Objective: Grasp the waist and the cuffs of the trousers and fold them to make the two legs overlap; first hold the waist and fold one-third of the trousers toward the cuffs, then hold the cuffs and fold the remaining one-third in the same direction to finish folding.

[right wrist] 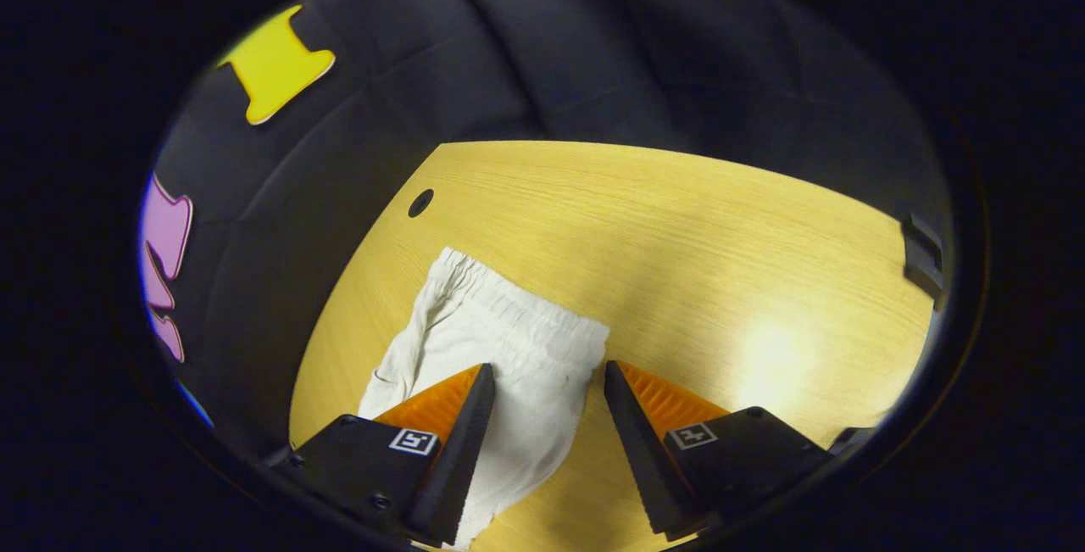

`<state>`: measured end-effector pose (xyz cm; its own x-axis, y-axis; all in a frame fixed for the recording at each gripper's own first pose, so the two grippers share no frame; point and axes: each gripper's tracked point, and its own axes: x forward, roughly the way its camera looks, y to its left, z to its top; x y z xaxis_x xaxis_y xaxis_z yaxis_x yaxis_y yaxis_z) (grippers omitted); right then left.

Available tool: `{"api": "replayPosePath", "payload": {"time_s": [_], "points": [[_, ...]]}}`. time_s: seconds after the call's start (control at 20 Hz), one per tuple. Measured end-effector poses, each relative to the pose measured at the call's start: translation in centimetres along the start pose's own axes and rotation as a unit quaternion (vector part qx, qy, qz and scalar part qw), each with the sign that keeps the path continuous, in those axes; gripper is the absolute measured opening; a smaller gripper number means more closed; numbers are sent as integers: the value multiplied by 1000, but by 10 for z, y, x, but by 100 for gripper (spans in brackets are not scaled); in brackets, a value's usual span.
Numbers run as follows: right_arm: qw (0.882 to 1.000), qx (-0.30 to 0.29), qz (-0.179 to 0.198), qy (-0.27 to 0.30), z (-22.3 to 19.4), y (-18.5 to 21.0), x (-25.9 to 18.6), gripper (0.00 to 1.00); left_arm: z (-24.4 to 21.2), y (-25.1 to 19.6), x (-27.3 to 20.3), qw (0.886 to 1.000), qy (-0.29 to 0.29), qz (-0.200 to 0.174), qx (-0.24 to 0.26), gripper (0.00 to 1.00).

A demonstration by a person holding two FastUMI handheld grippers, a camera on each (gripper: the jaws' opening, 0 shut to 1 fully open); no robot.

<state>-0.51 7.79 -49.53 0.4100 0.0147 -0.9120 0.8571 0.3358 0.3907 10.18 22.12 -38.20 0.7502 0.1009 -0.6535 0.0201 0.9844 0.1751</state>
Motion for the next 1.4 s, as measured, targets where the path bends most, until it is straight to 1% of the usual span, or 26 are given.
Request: {"api": "replayPosePath", "payload": {"time_s": [0.05,0.15,0.2,0.25,0.3,0.35,0.4,0.45,0.55,0.65,0.7,0.75,0.85,0.9,0.95,1.0,1.1,1.3,1.35,1.4], "points": [[1000,19,-4,1,3,2,1,82,-4,2,-1,1000,4,2,-13,96],[999,44,-28,10,5,-5,4,80,-14,5,-3,999,15,5,-38,96],[998,50,-44,16,3,-10,5,72,-21,7,-6,999,21,8,-45,96],[997,54,-49,18,4,-11,8,60,-27,8,-6,998,28,13,-49,96],[997,56,-47,33,-2,-9,9,48,-34,9,-7,998,34,15,-51,96],[997,59,-43,28,2,-5,11,37,-38,10,-7,998,38,18,-54,96],[997,58,-40,32,-3,-4,17,22,-43,10,-7,997,42,19,-61,96],[997,54,-38,30,-4,-4,18,12,-47,8,-7,996,49,14,-74,96],[998,46,-35,26,-2,-5,15,12,-62,0,-8,991,73,2,-110,96],[998,46,-34,24,-2,-5,15,12,-78,-6,-10,983,104,-2,-151,97],[998,46,-33,24,-2,-5,15,12,-85,-11,-9,977,112,-9,-180,96],[998,46,-32,25,-1,-5,15,12,-91,-15,-5,970,121,-12,-211,97],[998,46,-30,23,-1,-5,15,12,-99,-19,4,950,142,-16,-279,96],[998,46,-29,22,-2,-5,15,12,-105,-16,10,940,146,-11,-307,95],[998,46,-29,21,-1,-5,16,12,-110,-10,16,936,148,-3,-320,96],[998,44,-27,20,-1,-5,16,12,-114,-5,22,934,150,9,-324,95],[999,43,-27,20,-1,-5,16,12,-118,-1,38,932,155,21,-326,95],[998,44,-24,23,-1,-5,16,12,-108,0,66,940,161,39,-300,97],[998,44,-24,23,-1,-5,16,12,-106,0,70,941,169,46,-291,100],[999,43,-24,23,-1,-5,16,12,-107,-1,74,942,174,53,-283,96]]}}
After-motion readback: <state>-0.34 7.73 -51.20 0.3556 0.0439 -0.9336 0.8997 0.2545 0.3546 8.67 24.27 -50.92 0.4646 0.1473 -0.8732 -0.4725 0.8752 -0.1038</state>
